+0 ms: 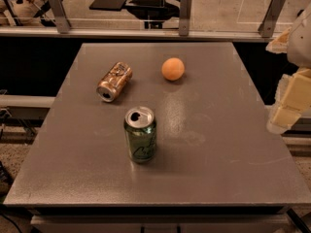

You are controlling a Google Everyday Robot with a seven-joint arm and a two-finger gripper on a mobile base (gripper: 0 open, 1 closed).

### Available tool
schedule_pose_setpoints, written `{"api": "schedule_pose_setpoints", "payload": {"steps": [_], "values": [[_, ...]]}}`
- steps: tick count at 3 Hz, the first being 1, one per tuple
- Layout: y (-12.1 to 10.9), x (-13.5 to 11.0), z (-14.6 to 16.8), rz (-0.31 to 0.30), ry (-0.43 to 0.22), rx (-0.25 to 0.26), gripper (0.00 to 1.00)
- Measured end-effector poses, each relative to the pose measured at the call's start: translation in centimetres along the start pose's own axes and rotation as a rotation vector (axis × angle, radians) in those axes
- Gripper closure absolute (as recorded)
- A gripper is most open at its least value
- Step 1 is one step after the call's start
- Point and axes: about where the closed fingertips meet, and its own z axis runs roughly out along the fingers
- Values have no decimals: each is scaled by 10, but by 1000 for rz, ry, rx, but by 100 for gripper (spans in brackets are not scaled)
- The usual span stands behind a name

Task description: Place orange can upright

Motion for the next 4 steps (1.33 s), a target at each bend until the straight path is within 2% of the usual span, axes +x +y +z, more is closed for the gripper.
{"api": "schedule_pose_setpoints", "payload": {"steps": [1, 3, 4], "values": [[0, 0, 0, 0, 0, 0, 0], [-47, -55, 12, -231, -45, 22, 0], [-69, -93, 26, -375, -65, 20, 0]]}}
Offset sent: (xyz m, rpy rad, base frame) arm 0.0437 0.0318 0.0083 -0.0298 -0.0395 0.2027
